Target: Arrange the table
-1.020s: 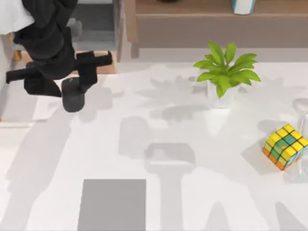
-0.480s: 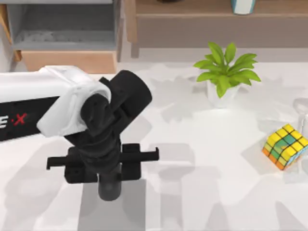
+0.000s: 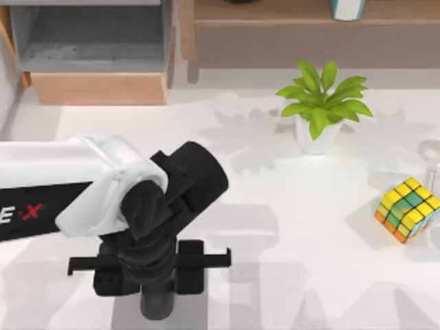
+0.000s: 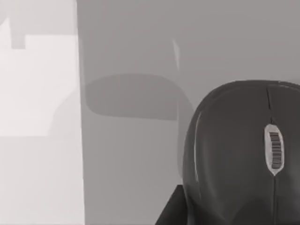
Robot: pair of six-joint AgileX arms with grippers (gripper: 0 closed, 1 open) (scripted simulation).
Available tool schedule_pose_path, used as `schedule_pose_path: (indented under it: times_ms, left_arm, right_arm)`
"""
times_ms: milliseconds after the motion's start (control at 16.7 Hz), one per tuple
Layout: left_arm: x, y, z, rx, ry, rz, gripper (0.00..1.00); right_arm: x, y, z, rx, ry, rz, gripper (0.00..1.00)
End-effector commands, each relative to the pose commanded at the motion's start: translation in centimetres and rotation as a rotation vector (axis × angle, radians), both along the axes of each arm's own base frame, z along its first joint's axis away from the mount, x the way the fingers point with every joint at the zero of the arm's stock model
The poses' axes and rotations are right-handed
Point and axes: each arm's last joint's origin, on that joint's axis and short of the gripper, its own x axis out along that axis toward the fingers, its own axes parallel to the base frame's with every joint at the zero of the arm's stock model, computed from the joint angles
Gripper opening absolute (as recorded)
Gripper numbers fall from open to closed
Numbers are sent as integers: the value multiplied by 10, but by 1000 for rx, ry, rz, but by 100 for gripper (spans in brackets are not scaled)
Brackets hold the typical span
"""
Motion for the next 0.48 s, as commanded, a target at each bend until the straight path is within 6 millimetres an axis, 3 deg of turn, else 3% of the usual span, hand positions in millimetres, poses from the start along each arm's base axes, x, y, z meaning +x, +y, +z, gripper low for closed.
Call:
schedule_pose_path:
  times_ms: [480]
  left_arm:
    - [2,-1,5,-15,-15,2,0]
  right_arm:
    - [0,0,0,0,0,0,100]
